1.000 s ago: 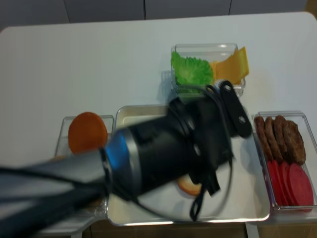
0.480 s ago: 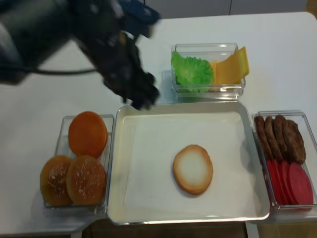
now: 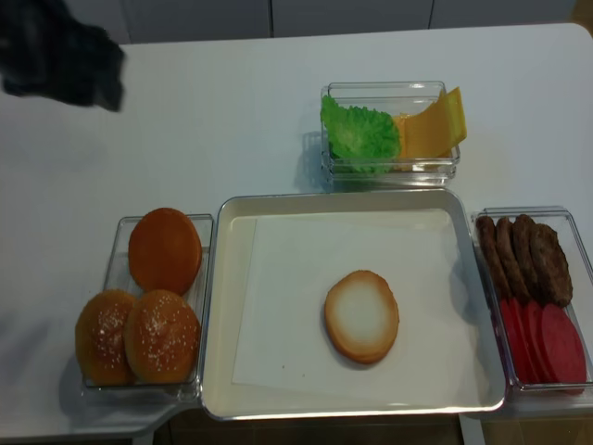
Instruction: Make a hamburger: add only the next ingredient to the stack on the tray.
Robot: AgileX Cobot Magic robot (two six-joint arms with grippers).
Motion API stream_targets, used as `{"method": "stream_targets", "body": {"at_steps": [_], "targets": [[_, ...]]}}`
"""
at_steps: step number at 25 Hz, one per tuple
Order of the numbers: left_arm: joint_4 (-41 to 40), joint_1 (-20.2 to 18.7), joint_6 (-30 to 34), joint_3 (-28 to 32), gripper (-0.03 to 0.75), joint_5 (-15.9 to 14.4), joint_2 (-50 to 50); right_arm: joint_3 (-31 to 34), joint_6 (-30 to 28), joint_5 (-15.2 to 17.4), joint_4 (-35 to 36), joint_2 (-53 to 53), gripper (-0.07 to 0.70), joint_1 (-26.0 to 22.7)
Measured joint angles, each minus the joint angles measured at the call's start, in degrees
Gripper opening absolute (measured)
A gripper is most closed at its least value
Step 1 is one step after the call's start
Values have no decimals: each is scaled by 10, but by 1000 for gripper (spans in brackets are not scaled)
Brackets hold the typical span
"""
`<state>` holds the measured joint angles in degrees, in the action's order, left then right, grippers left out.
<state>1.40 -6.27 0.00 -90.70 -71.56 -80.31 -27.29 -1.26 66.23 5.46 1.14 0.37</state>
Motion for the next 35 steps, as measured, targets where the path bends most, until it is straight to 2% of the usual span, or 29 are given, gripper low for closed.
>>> {"method": "stream_targets", "body": {"at_steps": [4, 8, 20, 24, 28, 35], "targets": [[-1, 43, 0, 21, 392, -2, 57, 0, 0, 0, 0, 0, -49, 0], [-7, 63, 0, 88, 390, -4, 130, 0, 0, 0, 0, 0, -49, 0], [-25, 63, -14, 356, 390, 0, 402, 0, 0, 0, 0, 0, -49, 0], [-25, 63, -17, 422, 390, -2, 501, 0, -1, 0, 0, 0, -49, 0], [-25, 63, -18, 463, 389, -7, 584, 0, -2, 0, 0, 0, -42, 0], [-25, 63, -5, 487, 389, -13, 677, 0, -2, 0, 0, 0, -49, 0]]}}
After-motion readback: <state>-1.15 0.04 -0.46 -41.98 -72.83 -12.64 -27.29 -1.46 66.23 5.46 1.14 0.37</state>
